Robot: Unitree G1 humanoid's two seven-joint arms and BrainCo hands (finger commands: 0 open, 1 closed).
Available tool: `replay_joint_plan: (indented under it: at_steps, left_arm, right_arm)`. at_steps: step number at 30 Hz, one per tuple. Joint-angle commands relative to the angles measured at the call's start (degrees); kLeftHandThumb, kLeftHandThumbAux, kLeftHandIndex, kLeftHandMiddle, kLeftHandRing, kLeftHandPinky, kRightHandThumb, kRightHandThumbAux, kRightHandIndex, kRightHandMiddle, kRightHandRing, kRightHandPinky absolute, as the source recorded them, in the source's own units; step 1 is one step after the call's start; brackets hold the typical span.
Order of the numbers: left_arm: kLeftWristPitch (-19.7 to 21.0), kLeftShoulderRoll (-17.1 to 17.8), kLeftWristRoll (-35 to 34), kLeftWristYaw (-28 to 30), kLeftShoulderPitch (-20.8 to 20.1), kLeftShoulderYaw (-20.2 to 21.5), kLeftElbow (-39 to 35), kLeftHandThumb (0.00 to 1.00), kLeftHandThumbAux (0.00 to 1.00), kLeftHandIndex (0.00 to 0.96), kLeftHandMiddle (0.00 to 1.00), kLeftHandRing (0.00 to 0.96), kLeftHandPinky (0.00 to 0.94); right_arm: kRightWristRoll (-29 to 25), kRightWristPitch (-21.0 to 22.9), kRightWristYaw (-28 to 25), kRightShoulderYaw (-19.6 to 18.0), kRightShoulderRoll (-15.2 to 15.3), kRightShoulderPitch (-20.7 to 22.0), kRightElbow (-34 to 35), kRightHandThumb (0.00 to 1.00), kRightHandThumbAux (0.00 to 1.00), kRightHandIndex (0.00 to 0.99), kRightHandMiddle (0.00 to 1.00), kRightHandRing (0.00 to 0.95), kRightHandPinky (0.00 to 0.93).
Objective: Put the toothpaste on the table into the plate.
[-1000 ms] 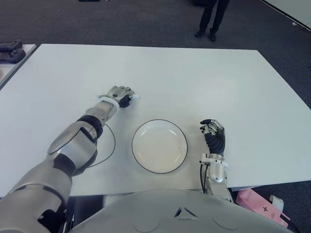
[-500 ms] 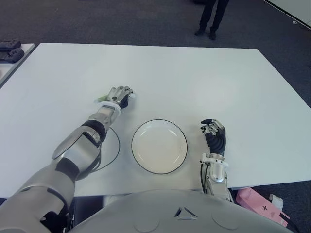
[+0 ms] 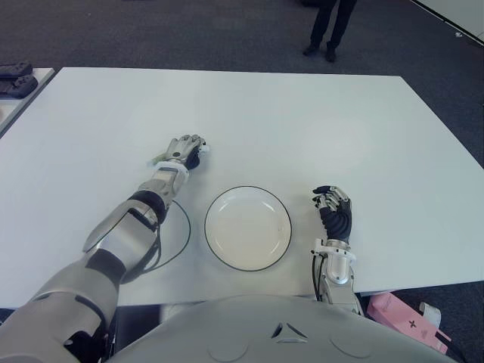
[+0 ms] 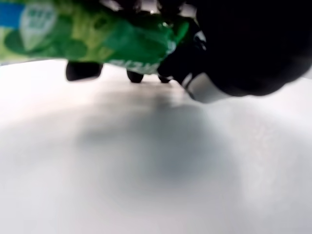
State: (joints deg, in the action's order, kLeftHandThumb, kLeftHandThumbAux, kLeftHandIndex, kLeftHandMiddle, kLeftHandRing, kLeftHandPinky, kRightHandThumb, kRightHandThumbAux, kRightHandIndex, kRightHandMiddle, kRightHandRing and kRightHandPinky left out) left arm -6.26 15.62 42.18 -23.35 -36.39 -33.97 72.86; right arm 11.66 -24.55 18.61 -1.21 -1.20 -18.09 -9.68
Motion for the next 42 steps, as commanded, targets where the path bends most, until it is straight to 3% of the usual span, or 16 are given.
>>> replay_joint_plan:
  at_steps: [1, 11, 21, 31, 42]
  left_arm:
    - [1.48, -0.29, -2.0, 3.76, 5.96, 1.4, 3.02, 0.846, 0.668, 0.402, 0.551, 0.84, 0.847]
    - [1.82, -0.92, -5.69, 2.87, 6.67, 5.75, 2.79, 0.846, 0.668, 0.401, 0.549, 0.844, 0.851]
    - [-0.49, -0.65, -10.75, 1.1, 6.88, 12.04, 2.39, 0.846, 0.668, 0.401, 0.549, 0.845, 0.851]
    - [-4.67, 0.51, -11.88, -6.16, 7.33, 15.22, -1.41, 0.848, 0.668, 0.403, 0.551, 0.869, 0.876]
    - [-9.14, 2.42, -14.05, -9.69, 12.09, 19.83, -15.9, 0.849, 0.666, 0.408, 0.556, 0.874, 0.89]
  right_arm:
    - [0.77, 0.99, 0.2, -0.24, 0.22, -0.33, -1.97, 0.71, 0.729, 0.431, 0.49, 0.526, 0.537]
    - [0.26, 1.89, 0.02, -0.44, 0.21, 0.19, -2.42, 0.712, 0.728, 0.431, 0.49, 0.526, 0.532]
    - [0.21, 0.87, -0.09, -0.36, 0.37, 0.71, -3.31, 0.711, 0.729, 0.43, 0.482, 0.521, 0.525]
    - [0.05, 0.34, -0.07, -0.47, 0.45, 1.14, -4.11, 0.711, 0.729, 0.431, 0.49, 0.524, 0.532]
    - [0.25, 0.35, -0.4, -0.36, 0.92, 1.49, -4.53, 0.71, 0.729, 0.431, 0.496, 0.529, 0.537]
